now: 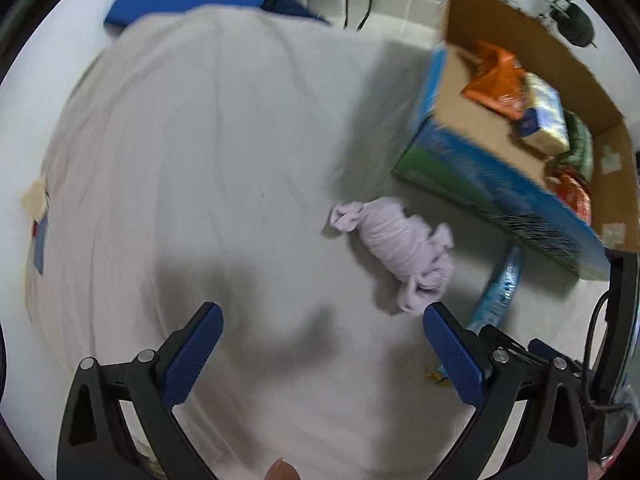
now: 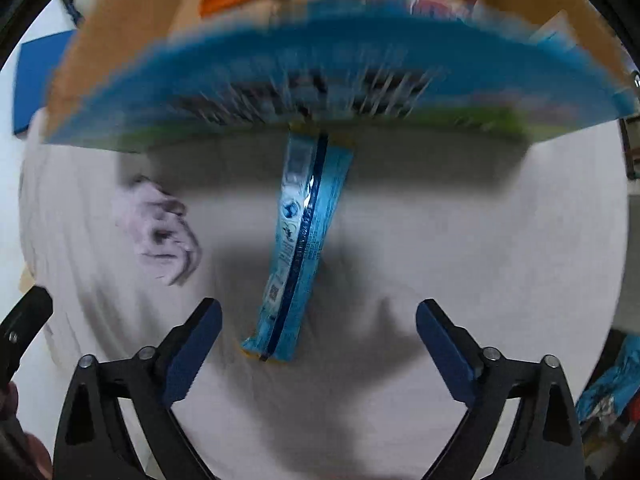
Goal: Organize soft objects
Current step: 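Grasp the lilac towel with left tool while right tool grasps blue stick packet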
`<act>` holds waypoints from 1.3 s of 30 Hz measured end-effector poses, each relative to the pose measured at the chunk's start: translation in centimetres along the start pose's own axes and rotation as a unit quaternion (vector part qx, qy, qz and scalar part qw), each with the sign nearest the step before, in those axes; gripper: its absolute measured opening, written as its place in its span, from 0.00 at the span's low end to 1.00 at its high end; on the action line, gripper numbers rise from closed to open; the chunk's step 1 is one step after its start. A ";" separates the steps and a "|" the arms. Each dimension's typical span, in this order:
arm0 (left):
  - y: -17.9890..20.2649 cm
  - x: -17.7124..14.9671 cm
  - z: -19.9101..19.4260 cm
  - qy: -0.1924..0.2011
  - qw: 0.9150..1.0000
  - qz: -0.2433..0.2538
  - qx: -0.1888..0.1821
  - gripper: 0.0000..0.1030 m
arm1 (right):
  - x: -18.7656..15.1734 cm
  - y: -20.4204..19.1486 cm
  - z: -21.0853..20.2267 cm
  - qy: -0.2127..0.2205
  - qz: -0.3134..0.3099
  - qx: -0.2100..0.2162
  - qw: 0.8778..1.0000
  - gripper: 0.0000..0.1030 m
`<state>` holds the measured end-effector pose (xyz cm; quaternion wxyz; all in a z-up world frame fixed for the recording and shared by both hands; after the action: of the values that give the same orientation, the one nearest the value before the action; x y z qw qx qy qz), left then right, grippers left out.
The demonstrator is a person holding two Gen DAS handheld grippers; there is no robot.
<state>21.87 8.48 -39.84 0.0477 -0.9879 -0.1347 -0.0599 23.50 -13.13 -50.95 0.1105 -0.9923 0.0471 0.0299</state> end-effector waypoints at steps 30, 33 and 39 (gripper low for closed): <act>7.2 1.1 9.8 -0.080 0.994 0.017 -0.066 0.43 | -0.8 0.4 1.3 -0.038 -0.016 -0.035 0.999 0.30; 7.3 0.0 9.4 -0.063 0.997 0.036 -0.042 0.41 | -1.6 -0.1 1.3 -0.040 -0.036 -0.051 0.997 0.18; 7.3 -2.8 7.5 -0.032 0.997 0.069 -0.026 0.41 | -4.1 0.5 0.3 -0.036 -0.059 -0.064 0.996 0.14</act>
<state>21.95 1.60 -48.20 0.0213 -0.9972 -0.0658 -0.0286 19.34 -13.16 -51.02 0.0501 -0.9966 -0.0176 0.0623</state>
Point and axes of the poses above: each gripper's, at about its wrist camera, not at the fingertips, and z roughly the way its jaws point, y to its right, x to its top, the point moved 8 cm from there along z, roughly the way its jaws point, and after that the axes turned 4 degrees about x, right-handed, at the moved point
